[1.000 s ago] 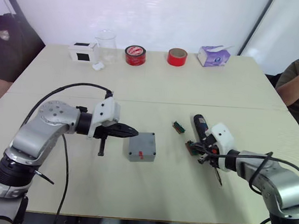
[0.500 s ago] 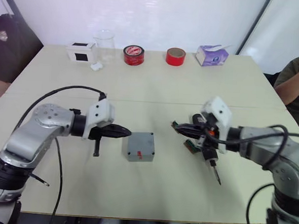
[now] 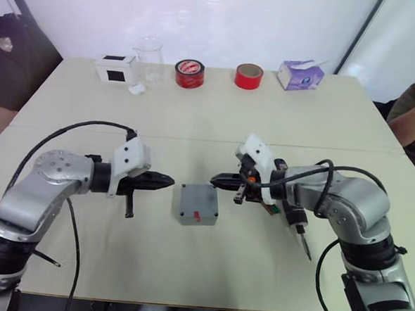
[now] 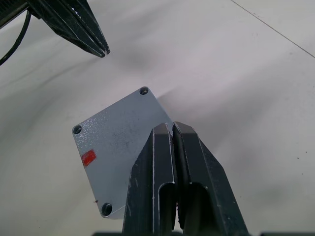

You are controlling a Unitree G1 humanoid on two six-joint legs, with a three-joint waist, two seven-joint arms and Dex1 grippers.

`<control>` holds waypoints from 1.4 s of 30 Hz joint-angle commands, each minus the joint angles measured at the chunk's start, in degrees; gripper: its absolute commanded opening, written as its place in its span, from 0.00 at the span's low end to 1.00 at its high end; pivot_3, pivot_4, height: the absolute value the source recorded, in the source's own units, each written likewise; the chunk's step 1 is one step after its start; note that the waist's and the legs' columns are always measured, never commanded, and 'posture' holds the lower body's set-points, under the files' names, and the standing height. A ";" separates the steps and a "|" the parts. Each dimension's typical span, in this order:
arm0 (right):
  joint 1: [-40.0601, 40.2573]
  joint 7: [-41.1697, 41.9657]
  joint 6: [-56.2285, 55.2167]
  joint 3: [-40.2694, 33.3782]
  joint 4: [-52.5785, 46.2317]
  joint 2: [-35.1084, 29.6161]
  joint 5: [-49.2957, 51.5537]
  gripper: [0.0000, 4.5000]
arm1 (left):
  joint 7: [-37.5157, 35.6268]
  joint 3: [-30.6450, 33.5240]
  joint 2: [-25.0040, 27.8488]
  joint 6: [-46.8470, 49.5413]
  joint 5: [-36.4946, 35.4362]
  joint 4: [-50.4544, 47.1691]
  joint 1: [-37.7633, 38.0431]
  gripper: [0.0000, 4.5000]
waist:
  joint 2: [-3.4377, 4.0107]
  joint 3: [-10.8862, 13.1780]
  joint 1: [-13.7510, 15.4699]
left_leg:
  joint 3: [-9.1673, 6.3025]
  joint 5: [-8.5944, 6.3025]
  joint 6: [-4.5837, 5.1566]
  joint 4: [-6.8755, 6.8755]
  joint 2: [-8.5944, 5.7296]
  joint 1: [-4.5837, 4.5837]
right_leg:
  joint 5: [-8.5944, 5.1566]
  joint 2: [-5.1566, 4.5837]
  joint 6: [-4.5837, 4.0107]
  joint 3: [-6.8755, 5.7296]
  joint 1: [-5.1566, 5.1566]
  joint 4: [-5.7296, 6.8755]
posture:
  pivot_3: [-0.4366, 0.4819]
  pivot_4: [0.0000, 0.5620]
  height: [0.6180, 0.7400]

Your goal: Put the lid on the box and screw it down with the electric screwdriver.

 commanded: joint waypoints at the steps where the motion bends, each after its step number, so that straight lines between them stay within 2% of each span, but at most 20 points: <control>1: 0.26 0.39 -2.19 0.27 0.14 -0.60 -0.90 0.01 | 0.36 1.18 0.87 -0.51 -0.06 -1.42 0.05 0.00 | 0.00 0.00 -0.02 | 0.00 0.00 0.00 0.00 0.00 0.01 | 0.00 0.01 0.00 0.00 0.00 0.02 | 0.48 0.27 0.99; 42: -0.21 2.28 -5.67 3.17 5.57 0.13 -3.36 0.01 | 1.88 -0.32 -0.25 -0.65 0.58 -2.65 0.30 0.00 | 0.00 0.00 -0.03 | -0.03 0.00 0.00 0.00 0.03 0.04 | 0.00 0.08 -0.01 -0.02 0.00 0.07 | 0.48 0.27 0.99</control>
